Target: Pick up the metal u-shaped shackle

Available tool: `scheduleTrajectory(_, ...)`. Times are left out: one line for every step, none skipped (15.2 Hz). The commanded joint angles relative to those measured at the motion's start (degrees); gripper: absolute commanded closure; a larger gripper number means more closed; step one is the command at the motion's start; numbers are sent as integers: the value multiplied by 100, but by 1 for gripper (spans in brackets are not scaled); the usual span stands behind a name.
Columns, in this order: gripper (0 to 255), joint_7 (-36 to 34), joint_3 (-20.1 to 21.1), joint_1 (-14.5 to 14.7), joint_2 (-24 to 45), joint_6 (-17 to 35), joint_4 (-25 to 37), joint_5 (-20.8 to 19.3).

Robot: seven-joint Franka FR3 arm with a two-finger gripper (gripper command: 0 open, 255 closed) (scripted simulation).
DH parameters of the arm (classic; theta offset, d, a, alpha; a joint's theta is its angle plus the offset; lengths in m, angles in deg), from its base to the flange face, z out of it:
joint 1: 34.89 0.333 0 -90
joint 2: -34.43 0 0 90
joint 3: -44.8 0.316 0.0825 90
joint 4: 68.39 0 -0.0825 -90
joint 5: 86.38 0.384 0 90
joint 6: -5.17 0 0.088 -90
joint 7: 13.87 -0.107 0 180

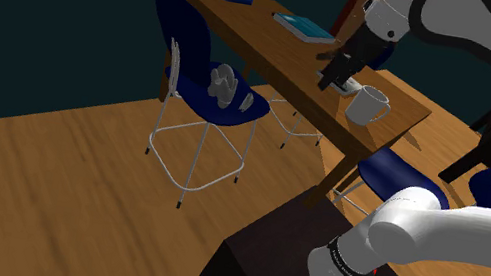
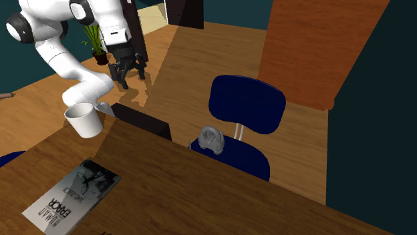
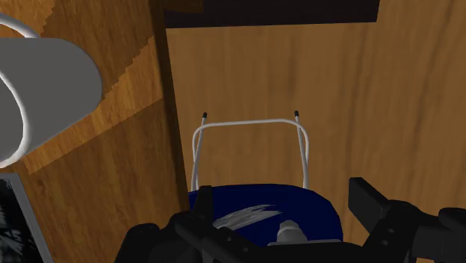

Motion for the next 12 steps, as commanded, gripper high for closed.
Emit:
scheduleTrajectory(0, 0, 0, 0, 0, 0, 0, 0)
scheduleTrajectory(0, -26, 25, 0, 170, 172, 12, -1)
scheduleTrajectory(0, -52, 51, -1, 345, 340, 32, -5)
scheduleTrajectory(0, -78, 77, -3, 524, 505, 60, -10)
scheduleTrajectory(0, -106, 103, -6, 706, 665, 97, -17)
scheduleTrajectory(0, -134, 129, -8, 893, 820, 141, -26)
scheduleTrajectory(0, -162, 155, -12, 1082, 971, 194, -37)
scheduleTrajectory(0, -191, 181, -17, 1275, 1116, 254, -51)
scheduleTrajectory(0, -221, 208, -22, 1470, 1256, 323, -67)
scheduleTrajectory(0, -252, 235, -28, 1668, 1391, 399, -86)
scheduleTrajectory(0, -284, 261, -34, 1868, 1519, 483, -107)
scheduleTrajectory(0, -317, 288, -41, 2070, 1642, 575, -131)
